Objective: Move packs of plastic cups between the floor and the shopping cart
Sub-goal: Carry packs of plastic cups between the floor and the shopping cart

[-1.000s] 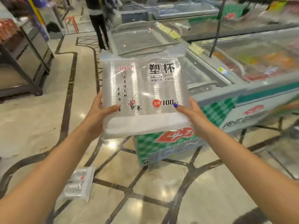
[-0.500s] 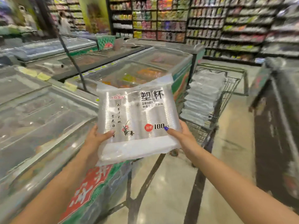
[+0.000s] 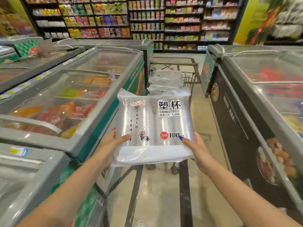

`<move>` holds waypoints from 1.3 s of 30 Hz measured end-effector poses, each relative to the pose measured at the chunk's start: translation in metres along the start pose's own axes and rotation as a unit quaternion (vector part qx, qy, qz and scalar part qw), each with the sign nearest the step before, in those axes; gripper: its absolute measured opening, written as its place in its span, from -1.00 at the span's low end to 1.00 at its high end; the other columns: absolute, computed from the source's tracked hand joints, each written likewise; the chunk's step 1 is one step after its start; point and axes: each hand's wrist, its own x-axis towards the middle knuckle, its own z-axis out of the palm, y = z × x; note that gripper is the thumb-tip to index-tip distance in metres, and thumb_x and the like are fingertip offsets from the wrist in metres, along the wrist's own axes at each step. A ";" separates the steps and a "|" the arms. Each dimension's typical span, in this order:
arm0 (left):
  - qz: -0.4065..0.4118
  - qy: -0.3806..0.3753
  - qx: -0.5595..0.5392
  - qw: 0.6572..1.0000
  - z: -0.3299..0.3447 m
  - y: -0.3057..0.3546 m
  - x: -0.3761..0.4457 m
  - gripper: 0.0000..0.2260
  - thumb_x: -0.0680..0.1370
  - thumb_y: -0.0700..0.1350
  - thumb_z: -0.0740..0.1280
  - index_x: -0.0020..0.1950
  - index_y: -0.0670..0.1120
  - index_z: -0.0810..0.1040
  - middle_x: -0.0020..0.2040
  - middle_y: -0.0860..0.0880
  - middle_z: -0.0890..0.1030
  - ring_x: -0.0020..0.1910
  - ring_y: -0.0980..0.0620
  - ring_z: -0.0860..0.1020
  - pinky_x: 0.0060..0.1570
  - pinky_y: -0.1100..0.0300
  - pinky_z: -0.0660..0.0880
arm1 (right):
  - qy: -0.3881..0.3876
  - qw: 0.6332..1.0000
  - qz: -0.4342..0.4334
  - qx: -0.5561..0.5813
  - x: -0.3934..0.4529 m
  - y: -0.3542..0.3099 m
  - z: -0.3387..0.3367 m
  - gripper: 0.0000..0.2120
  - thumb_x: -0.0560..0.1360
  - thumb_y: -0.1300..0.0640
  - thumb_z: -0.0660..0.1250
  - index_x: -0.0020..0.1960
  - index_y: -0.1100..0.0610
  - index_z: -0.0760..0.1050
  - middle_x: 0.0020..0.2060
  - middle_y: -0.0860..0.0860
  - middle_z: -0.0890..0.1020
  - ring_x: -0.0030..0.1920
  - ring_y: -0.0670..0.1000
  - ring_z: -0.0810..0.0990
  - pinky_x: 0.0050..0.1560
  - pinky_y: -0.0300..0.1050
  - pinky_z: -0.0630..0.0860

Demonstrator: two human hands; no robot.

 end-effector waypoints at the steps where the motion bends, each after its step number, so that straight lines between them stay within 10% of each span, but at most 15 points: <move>1: 0.001 -0.007 0.004 1.000 0.002 0.010 0.024 -0.01 0.17 0.16 0.65 0.50 0.05 0.26 0.41 -0.07 0.46 0.26 -0.15 0.54 0.19 -0.18 0.50 | 0.012 1.000 0.003 0.007 0.017 -0.001 0.003 -0.08 0.17 -0.21 0.54 0.46 -0.08 0.30 0.23 -0.05 0.61 0.09 0.00 0.67 0.02 -0.03 0.58; 3: -0.005 -0.017 0.004 1.000 0.007 0.026 0.073 -0.06 0.28 0.09 0.62 0.53 0.01 0.19 0.44 -0.05 0.39 0.29 -0.10 0.50 0.19 -0.07 0.49 | 0.032 0.999 0.000 0.021 0.049 -0.001 0.008 -0.13 0.16 -0.20 0.52 0.42 -0.07 0.33 0.18 -0.06 0.63 0.06 0.00 0.68 0.03 -0.01 0.58; 7: -0.017 -0.035 0.036 0.999 0.029 0.055 0.140 -0.39 0.50 -0.16 0.42 0.48 -0.14 0.24 -0.12 0.14 0.42 -0.16 0.13 0.49 -0.21 0.15 0.48 | 0.079 0.996 0.008 0.029 0.107 0.006 0.016 -0.14 0.14 -0.22 0.51 0.38 -0.04 0.34 0.16 -0.05 0.63 0.09 0.02 0.66 0.15 0.08 0.56; 17: -0.147 -0.084 0.082 0.982 0.040 0.030 0.334 -0.45 0.36 -0.08 0.51 0.29 -0.17 0.46 0.08 -0.14 0.66 0.07 -0.15 0.62 0.09 -0.05 0.56 | 0.112 0.988 0.102 0.037 0.246 0.041 -0.003 -0.43 0.36 -0.11 0.47 0.30 -0.03 0.39 0.16 -0.04 0.62 0.13 0.01 0.63 0.23 0.12 0.52; 21: -0.200 -0.073 0.094 0.973 0.042 0.012 0.382 -0.58 0.39 -0.07 0.50 0.18 -0.12 0.49 -0.10 -0.05 0.70 -0.09 -0.01 0.66 -0.11 0.14 0.59 | 0.091 0.984 0.152 0.028 0.297 0.053 -0.010 -0.30 0.31 -0.23 0.53 0.34 0.00 0.42 0.16 0.00 0.64 0.13 0.05 0.65 0.20 0.17 0.54; 25: -0.250 -0.066 0.106 0.960 0.039 -0.011 0.441 -0.02 0.13 0.16 0.63 0.44 -0.12 0.34 0.34 -0.14 0.50 0.32 -0.17 0.46 0.37 -0.16 0.33 | 0.075 0.973 0.214 0.048 0.346 0.071 -0.018 -0.49 0.45 -0.04 0.48 0.32 0.07 0.44 0.14 0.14 0.64 0.11 0.23 0.65 0.12 0.29 0.56; 31: -0.321 -0.070 0.165 0.930 0.056 -0.048 0.492 -0.27 0.48 0.10 0.42 0.53 -0.14 0.21 0.53 -0.09 0.23 0.51 -0.10 0.18 0.46 -0.10 0.08 | 0.082 0.932 0.347 0.067 0.400 0.110 -0.037 -0.43 0.38 -0.15 0.51 0.30 0.01 0.43 0.08 -0.06 0.57 0.09 0.00 0.54 0.24 0.20 0.50; 35: -0.333 -0.102 0.203 0.915 0.058 -0.073 0.535 -0.33 0.50 0.17 0.35 0.52 -0.08 0.26 0.52 -0.08 0.25 0.49 -0.10 0.22 0.44 -0.08 0.15 | 0.092 0.914 0.392 0.055 0.436 0.142 -0.044 -0.50 0.47 -0.10 0.41 0.31 0.08 0.40 0.05 0.00 0.52 -0.02 0.01 0.50 -0.21 -0.06 0.42; 39: -0.354 -0.134 0.267 0.886 0.054 -0.108 0.570 -0.28 0.51 0.30 0.25 0.56 -0.01 0.16 0.56 -0.06 0.16 0.52 -0.10 0.17 0.45 -0.10 0.14 | 0.097 0.890 0.437 0.080 0.459 0.178 -0.043 -0.45 0.37 -0.15 0.49 0.24 0.10 0.50 0.02 0.13 0.68 0.00 0.17 0.66 -0.01 0.06 0.61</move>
